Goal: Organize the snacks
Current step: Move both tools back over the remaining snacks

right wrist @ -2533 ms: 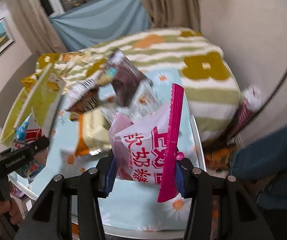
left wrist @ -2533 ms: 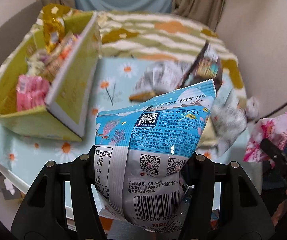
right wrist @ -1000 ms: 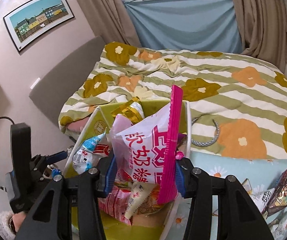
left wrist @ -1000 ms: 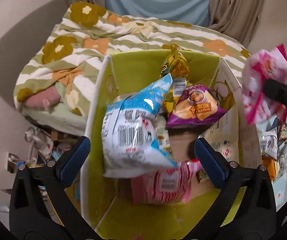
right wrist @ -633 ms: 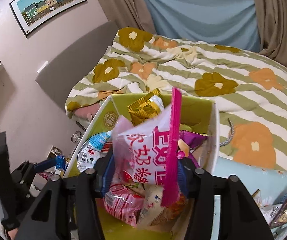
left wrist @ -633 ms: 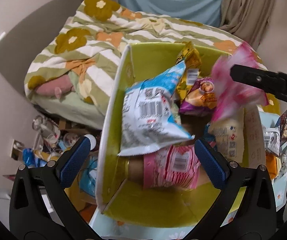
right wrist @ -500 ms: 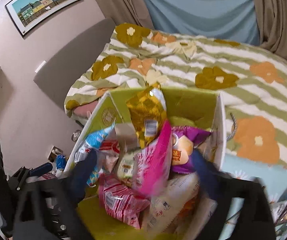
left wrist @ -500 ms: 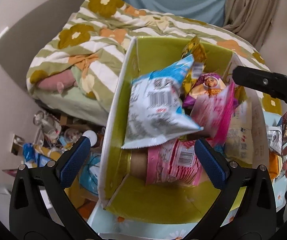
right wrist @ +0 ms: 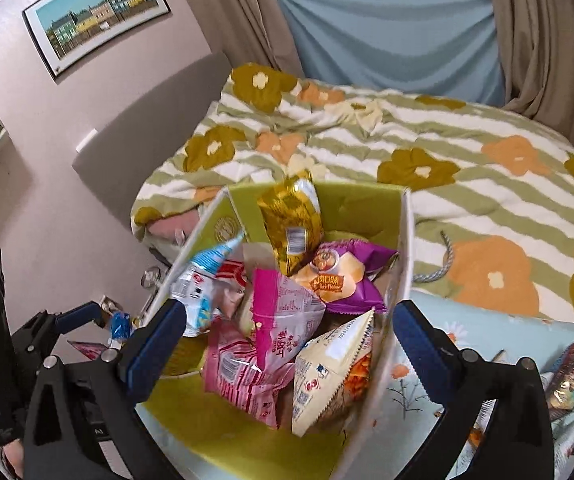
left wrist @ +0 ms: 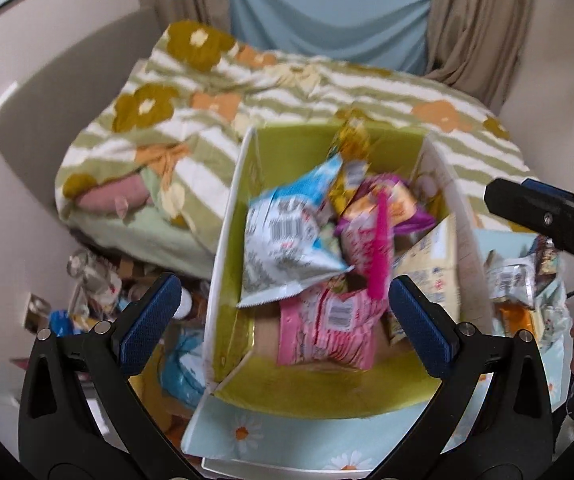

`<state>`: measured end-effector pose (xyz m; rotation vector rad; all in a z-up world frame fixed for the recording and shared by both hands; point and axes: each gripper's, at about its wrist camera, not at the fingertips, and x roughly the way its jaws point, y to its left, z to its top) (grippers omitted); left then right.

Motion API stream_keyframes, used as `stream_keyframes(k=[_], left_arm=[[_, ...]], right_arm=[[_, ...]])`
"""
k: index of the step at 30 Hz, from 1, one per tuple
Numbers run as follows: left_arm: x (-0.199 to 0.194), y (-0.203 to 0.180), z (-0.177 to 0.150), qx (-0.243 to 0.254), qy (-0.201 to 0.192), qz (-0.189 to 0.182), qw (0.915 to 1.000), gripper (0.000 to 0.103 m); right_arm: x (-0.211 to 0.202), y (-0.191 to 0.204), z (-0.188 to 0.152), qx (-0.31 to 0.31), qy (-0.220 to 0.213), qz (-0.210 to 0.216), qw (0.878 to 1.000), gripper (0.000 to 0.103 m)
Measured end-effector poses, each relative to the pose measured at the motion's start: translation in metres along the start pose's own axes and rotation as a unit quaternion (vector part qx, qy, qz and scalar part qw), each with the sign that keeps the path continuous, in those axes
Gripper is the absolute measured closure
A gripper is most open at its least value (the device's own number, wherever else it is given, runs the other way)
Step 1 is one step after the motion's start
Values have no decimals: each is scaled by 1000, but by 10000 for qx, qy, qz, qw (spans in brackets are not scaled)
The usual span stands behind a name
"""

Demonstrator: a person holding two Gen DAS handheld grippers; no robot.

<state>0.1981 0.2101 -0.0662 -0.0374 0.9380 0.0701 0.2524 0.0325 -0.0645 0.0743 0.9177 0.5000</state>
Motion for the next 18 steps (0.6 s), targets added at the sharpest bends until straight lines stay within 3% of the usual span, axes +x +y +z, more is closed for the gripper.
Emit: stream_keyframes(k=[5,11,13,18], left_arm=[[-21,-23,13,358,-279,-326,9984,0],[-27,-81,17,908,-357,-940,9908,0],[-27,-105,14,1066,-328,-1104,9876,0],[-24,-161,-3,1322,-87,-1429,9808,0]], right_arm=[[-46,-2,-2,99,-415,-325,9986,0],[-100,-25,-22,429,-798,-895,9919,0],[-119,-39,-33,550,-879,-1201,9873,0],[-156,-83,-59,910,-977,-1440,9805,0]])
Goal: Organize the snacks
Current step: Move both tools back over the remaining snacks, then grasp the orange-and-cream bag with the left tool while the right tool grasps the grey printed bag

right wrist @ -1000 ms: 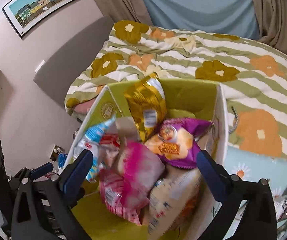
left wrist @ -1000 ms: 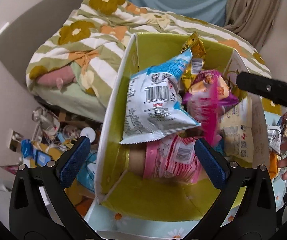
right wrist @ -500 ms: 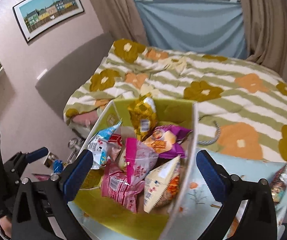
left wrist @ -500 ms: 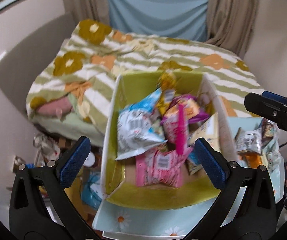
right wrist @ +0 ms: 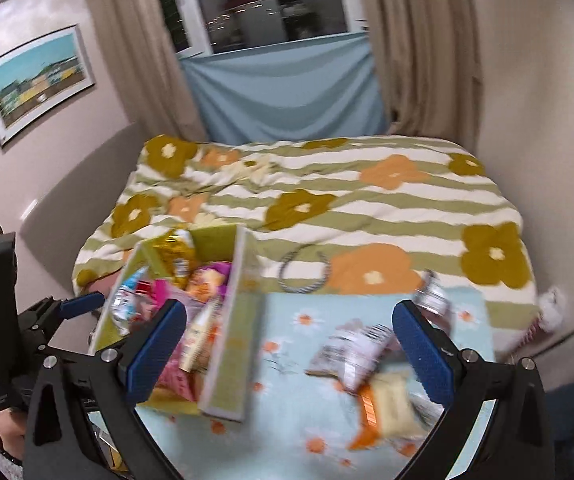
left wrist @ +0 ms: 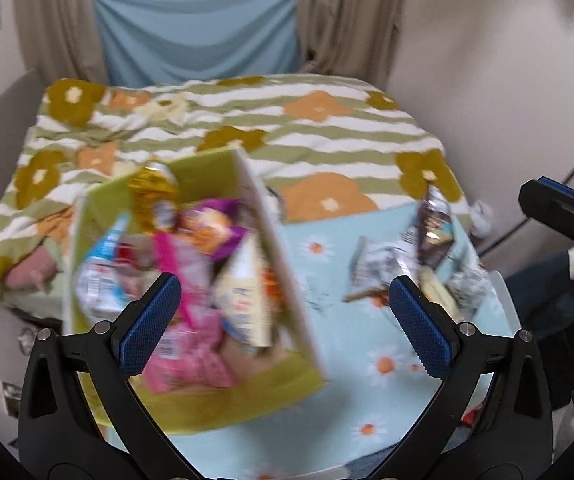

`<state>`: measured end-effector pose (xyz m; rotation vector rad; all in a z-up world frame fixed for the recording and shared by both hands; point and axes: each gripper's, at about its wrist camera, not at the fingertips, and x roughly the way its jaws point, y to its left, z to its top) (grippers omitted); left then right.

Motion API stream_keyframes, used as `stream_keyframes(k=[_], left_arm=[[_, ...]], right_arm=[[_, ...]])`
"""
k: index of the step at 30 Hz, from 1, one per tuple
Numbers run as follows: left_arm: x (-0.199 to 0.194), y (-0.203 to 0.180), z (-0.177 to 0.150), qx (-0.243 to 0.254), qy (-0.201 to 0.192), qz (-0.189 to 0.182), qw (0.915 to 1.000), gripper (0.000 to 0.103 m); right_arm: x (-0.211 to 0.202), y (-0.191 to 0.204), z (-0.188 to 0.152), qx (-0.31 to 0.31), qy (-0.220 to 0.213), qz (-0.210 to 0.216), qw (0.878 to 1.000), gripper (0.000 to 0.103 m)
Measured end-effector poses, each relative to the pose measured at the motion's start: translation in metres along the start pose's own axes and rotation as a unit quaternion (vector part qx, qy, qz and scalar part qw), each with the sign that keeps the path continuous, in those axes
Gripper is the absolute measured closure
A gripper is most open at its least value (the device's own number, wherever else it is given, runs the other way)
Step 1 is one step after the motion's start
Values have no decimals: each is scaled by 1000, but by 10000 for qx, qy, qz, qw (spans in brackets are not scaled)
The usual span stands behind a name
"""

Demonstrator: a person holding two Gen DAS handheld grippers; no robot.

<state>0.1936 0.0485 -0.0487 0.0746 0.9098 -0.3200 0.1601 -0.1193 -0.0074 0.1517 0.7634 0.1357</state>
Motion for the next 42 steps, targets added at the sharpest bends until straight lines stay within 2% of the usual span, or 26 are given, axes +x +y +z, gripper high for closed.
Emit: stream_keyframes(k=[4,9,18,22,27,28,39,42], left_arm=[[22,-45,-8,-44,199,-69,9998,0],[60,-97,-22,-536,559,-81,9970,0],[138,-160,-66,-1270,1074,135,9860,0],[164,-175,-79,-1308,1242,305,9831,0],[188,-185,-87,-1250,1334,299,9827,0],[191,-187,-88,-1285,1289,201,9831,0],[194,-201,-83,-1277,1169,296,9845,0],[200,-198,-84,-1379,1262,352,9818,0]], right_arm=[[-15,-56,-17,160,46,-154,9997,0],[-13,-121,-40,10,365,-91,9993,0],[32,-217,-92,-472,1153,597,9904,0],[51,-231,-106,-701,1365,903,9840,0],[69,-234,-118,-1063,1492,1221,9755,0],[73,-235,-120,-1113,1509,1286,9738,0],[90,-240,-134,-1532,1680,1550,9614,0],[90,-243,-134,-1541,1680,1530,9616,0]])
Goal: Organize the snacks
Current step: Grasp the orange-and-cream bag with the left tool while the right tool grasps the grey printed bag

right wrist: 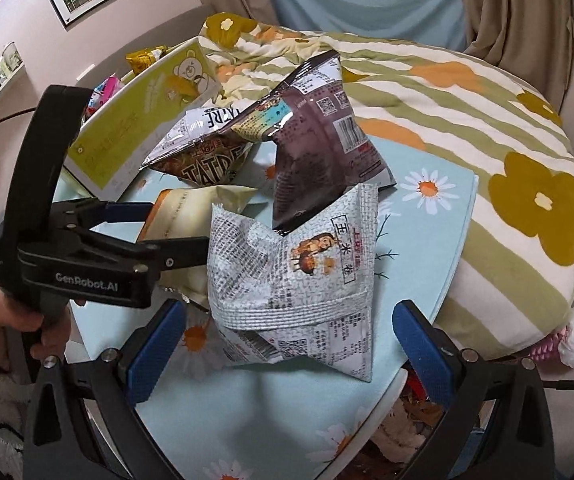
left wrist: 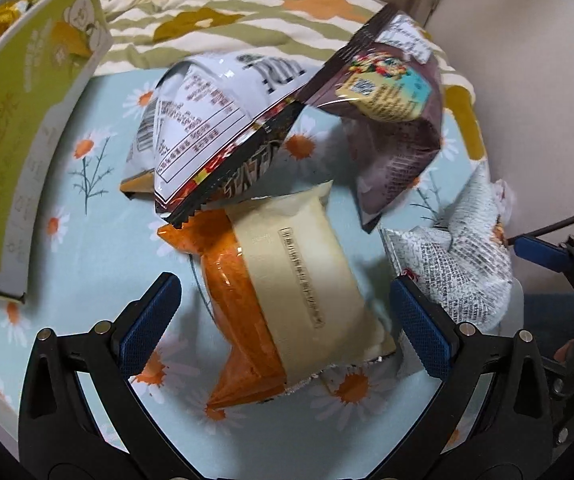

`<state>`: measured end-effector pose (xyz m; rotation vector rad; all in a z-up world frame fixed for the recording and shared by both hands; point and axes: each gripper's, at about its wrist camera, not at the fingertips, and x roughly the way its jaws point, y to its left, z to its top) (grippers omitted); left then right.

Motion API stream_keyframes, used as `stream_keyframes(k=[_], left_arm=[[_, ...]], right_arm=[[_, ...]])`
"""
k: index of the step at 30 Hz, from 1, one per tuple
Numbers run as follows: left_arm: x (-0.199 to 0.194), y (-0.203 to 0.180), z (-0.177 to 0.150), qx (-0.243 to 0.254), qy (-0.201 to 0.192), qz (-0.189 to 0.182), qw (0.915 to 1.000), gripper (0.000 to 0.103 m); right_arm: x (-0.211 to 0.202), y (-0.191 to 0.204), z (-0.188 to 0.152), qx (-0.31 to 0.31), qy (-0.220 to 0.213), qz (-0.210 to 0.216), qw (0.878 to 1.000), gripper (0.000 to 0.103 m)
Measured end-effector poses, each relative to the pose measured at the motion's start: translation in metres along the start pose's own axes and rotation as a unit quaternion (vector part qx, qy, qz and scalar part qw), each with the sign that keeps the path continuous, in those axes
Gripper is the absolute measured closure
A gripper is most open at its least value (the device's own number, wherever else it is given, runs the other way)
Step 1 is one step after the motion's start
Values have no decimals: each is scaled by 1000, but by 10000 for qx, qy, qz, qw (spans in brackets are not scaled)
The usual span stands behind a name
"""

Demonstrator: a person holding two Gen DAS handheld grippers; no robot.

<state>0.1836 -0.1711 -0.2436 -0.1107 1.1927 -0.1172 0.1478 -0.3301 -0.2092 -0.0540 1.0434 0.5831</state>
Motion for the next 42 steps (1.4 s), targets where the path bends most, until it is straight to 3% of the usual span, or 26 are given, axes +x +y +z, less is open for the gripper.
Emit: stream_keyframes(k=[5,25,32,42], left_arm=[[14,6,-2,-143,255,-53,9996,33],[-4,28,-33,-131,399,282,9987,37],[-8,32,-38,-129,382,383,9985,39],[-41,32,-33,-147,139,376,9991,39]], right_arm=[[6,-3,-2,95,83,-33,9999,0],[54,-4,20,-27,364,327,9988,0],[55,7,18,-185,395,295,9986,31],[30,19,19,-87,217,166,9996,34]])
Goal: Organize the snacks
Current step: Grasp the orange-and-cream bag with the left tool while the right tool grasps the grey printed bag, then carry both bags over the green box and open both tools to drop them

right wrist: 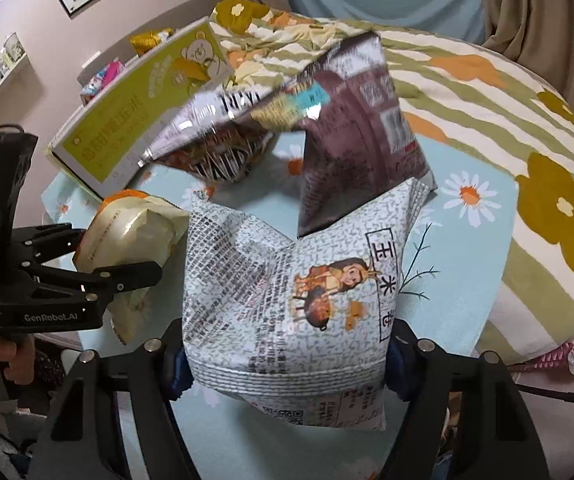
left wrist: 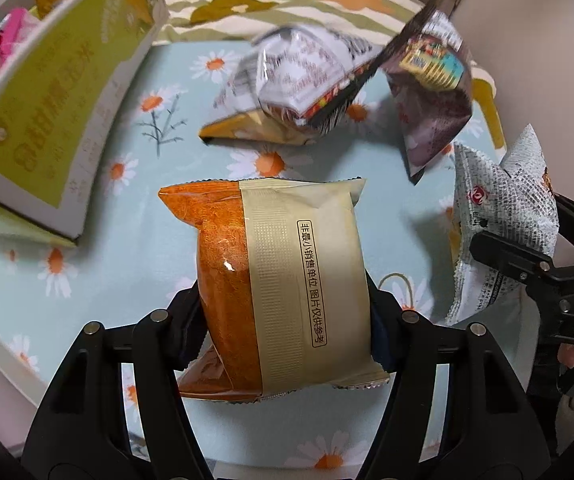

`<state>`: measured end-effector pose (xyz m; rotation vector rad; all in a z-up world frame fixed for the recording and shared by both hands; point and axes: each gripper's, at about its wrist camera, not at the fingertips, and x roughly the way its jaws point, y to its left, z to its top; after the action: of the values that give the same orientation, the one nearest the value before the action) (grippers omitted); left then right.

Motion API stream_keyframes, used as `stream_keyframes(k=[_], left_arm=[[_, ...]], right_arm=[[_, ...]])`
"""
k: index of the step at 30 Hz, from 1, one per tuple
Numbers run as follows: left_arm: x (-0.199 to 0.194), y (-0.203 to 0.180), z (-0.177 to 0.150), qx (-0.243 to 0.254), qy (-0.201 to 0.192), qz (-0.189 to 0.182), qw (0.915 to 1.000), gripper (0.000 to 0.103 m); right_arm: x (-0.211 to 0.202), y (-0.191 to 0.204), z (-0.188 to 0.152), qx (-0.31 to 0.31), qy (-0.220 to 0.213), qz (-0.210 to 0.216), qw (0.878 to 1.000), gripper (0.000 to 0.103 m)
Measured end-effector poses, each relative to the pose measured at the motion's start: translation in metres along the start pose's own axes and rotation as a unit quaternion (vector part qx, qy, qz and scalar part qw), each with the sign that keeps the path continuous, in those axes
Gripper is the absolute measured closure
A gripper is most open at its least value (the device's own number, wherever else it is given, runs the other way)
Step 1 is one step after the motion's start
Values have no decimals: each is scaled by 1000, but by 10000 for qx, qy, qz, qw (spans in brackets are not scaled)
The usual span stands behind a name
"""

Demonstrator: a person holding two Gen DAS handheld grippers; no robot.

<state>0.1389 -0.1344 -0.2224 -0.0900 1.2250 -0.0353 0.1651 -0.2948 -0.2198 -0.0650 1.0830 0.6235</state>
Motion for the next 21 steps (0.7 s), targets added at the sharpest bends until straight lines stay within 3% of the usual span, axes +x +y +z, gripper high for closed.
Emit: stream_keyframes(k=[6,11,21], left_arm=[[-42,8,7,-61,-355,-41,9993,39],[-89,30,23,-173,-892,-90,9958,39],[-161,136,70,-439,-1724,183,9839,39]], right_arm=[[-32,18,12,41,-232,-34,9997,34],[-58,43,32,-2,-499,-90,9987,34],[-73,127,109,-155,-1169,175,9929,34]])
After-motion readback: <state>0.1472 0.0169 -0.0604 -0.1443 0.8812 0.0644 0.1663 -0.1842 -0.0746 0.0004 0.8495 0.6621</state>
